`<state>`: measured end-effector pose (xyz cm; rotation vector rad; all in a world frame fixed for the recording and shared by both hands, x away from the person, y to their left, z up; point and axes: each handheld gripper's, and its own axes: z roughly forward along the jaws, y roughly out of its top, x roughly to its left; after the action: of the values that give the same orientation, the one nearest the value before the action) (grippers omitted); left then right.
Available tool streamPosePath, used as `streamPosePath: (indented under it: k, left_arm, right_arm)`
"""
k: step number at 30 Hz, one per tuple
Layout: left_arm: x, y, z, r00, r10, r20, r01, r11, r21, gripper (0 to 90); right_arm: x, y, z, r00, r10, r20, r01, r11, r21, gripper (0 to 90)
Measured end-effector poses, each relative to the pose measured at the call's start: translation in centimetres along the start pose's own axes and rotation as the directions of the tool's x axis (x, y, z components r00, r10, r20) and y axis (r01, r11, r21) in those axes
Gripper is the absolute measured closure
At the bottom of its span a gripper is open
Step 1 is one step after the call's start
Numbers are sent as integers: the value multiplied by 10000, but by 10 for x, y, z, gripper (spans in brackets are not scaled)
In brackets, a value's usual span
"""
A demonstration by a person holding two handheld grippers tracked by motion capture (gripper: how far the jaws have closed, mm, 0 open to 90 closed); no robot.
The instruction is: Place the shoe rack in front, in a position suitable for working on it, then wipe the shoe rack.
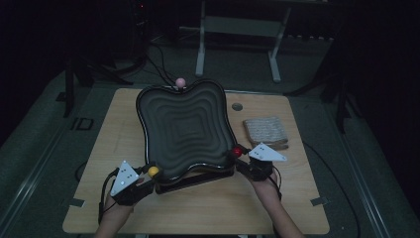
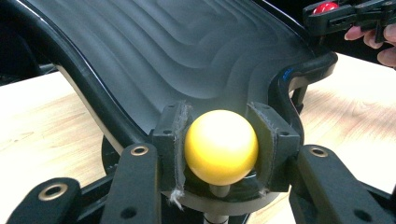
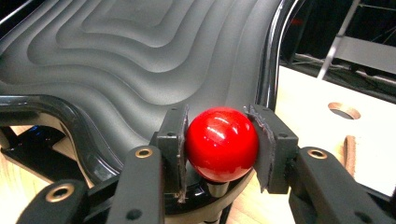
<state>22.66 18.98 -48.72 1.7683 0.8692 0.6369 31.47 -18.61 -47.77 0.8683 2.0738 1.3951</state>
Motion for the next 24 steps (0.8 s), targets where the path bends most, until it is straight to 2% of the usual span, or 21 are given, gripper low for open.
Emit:
streamPosePath:
  k: [2, 6, 8, 11, 13, 15, 18, 20, 21, 22, 24]
  left_arm:
    - [0, 0, 0, 10000, 2, 7, -2, 10000, -1, 585]
    - [0, 0, 0, 10000, 10, 27, -10, 10000, 28, 584]
    - [1, 0, 0, 10000, -3, 46, 3, 10000, 35, 584]
    - [1, 0, 0, 10000, -35, 52, 35, 10000, 18, 585]
    - [2, 0, 0, 9998, -122, 125, 122, 9999, 16, 585]
    - [2, 1, 0, 9997, -189, 167, 188, 9998, 42, 584]
    - [3, 1, 0, 9991, -346, 233, 345, 9994, 40, 583]
    - [4, 1, 0, 9986, -432, 291, 430, 9990, 73, 582]
    - [4, 1, 0, 9986, -432, 291, 430, 9990, 73, 579]
    - [5, 3, 0, 9970, -654, 409, 648, 9978, 152, 578]
    - [4, 3, 0, 9977, -601, 327, 595, 9980, 189, 579]
  right_arm:
    - [0, 0, 0, 10000, -18, -4, 18, 10000, 8, 569]
    - [-2, 3, -9, 9992, 308, -268, -313, 9994, -178, 423]
    - [-5, 7, -15, 9973, 432, -593, -452, 9984, -330, 347]
    - [-11, 13, -27, 9962, 592, -632, -630, 9963, -593, 248]
    - [-17, 17, -35, 9976, 541, -431, -572, 9955, -749, 205]
    - [-26, 20, -41, 9978, 576, -327, -600, 9952, -779, 215]
    - [-45, 22, -48, 9969, 765, 161, -748, 9935, -863, 240]
    - [-59, 22, -51, 9936, 914, 660, -852, 9922, -908, 234]
    - [-59, 22, -51, 9936, 914, 660, -852, 9922, -908, 234]
    - [-72, 23, -54, 9888, 1246, 820, -1164, 9883, -981, 238]
    - [-84, 26, -55, 9853, 1249, 1169, -1128, 9881, -1045, 260]
